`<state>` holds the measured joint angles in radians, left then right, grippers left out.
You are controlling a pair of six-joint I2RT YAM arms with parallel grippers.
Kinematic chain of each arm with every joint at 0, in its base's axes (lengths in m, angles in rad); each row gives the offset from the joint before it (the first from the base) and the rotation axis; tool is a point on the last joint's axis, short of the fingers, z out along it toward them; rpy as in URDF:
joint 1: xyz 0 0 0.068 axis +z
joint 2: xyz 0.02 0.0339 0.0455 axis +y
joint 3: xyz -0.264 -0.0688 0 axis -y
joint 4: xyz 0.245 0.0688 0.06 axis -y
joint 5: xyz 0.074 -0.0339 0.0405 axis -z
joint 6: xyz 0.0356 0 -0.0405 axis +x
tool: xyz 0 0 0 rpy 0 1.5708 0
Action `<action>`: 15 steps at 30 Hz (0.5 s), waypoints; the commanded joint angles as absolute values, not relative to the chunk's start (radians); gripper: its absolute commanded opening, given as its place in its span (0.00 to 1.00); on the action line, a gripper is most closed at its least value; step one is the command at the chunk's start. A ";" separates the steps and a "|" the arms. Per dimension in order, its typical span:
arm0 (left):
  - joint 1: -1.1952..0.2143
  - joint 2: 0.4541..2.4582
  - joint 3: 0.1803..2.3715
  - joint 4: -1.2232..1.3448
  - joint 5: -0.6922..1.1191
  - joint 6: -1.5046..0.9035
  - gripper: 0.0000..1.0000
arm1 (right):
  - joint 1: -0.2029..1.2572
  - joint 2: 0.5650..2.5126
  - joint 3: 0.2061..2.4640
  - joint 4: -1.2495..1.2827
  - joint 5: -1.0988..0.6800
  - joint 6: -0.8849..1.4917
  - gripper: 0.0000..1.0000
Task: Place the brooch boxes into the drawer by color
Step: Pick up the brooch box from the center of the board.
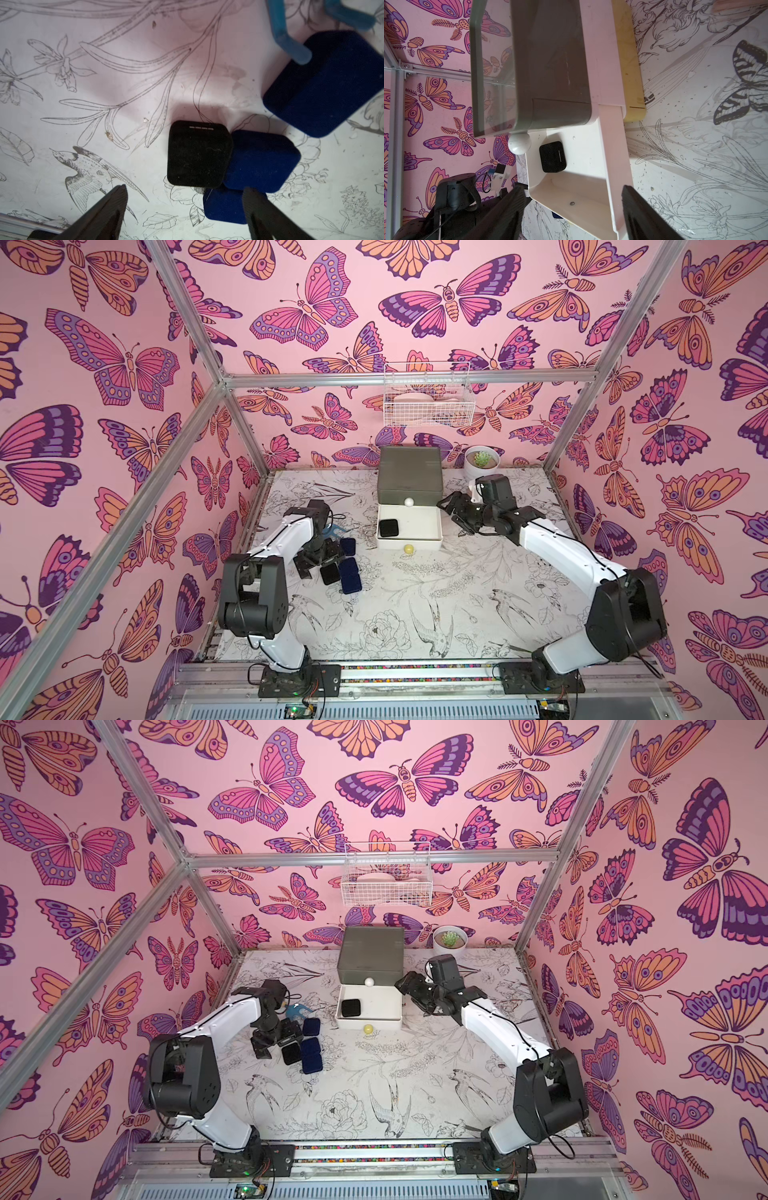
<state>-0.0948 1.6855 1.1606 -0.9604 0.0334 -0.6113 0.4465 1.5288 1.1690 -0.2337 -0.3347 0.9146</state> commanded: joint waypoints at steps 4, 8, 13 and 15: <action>-0.079 1.731 1.157 -0.917 0.041 -0.621 0.93 | 0.449 1.537 1.167 -0.253 -0.342 0.899 0.78; -0.069 1.750 1.158 -0.884 0.040 -0.637 0.92 | 0.449 1.545 1.168 -0.249 -0.348 0.903 0.78; -0.060 1.769 1.172 -0.877 0.038 -0.640 0.91 | 0.449 1.554 1.174 -0.256 -0.356 0.899 0.78; -0.059 1.773 1.170 -0.877 0.037 -0.638 0.91 | 0.449 1.557 1.174 -0.260 -0.357 0.898 0.79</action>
